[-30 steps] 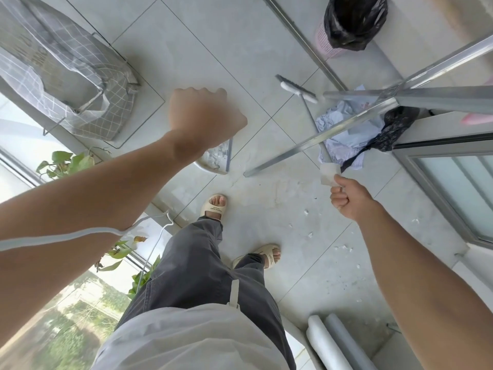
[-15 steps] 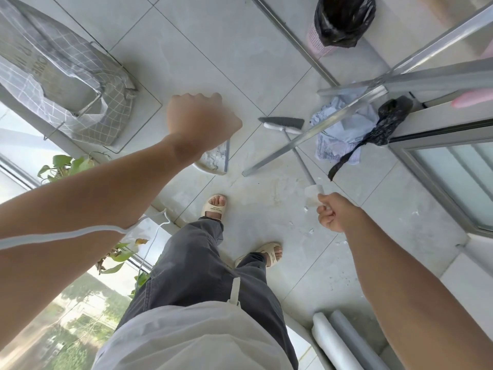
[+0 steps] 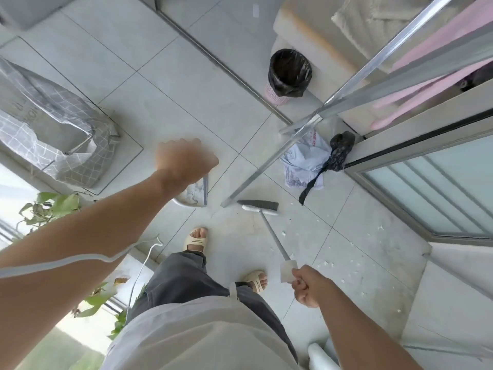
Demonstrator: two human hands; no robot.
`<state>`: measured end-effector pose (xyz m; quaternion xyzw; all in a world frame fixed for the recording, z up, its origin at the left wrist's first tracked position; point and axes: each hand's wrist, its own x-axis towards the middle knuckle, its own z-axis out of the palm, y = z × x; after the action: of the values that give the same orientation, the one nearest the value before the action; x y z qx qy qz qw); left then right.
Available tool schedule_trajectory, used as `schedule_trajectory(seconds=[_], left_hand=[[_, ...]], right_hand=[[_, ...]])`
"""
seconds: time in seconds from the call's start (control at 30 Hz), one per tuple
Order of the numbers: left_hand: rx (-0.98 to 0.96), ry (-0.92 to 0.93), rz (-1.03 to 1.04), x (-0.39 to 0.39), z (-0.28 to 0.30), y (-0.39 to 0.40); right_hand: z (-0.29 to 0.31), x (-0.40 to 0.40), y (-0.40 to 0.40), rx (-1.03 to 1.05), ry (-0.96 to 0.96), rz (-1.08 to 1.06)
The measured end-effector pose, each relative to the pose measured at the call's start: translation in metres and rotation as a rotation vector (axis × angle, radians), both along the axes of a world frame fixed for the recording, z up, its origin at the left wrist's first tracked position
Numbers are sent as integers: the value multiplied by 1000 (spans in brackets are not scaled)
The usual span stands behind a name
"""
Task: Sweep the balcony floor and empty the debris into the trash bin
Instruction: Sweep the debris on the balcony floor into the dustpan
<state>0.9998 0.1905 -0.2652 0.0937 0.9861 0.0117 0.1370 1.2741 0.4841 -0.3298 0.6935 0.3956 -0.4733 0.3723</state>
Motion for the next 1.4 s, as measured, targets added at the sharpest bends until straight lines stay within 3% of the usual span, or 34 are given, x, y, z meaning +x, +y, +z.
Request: schedule_trajectory(seconds=[0.23, 0.47, 0.97, 1.13, 1.4], left_hand=[[12, 157, -68, -1, 90, 34], [15, 237, -240, 24, 155, 92], [-168, 182, -618, 95, 158, 166], [-191, 168, -562, 105, 148, 159], [-108, 141, -242, 126, 158, 131]], right_hand=[[11, 29, 9, 11, 50, -58], [34, 62, 28, 154, 50, -19], [28, 142, 59, 509, 164, 253], [23, 136, 67, 519, 193, 372], [5, 120, 63, 454, 258, 517]])
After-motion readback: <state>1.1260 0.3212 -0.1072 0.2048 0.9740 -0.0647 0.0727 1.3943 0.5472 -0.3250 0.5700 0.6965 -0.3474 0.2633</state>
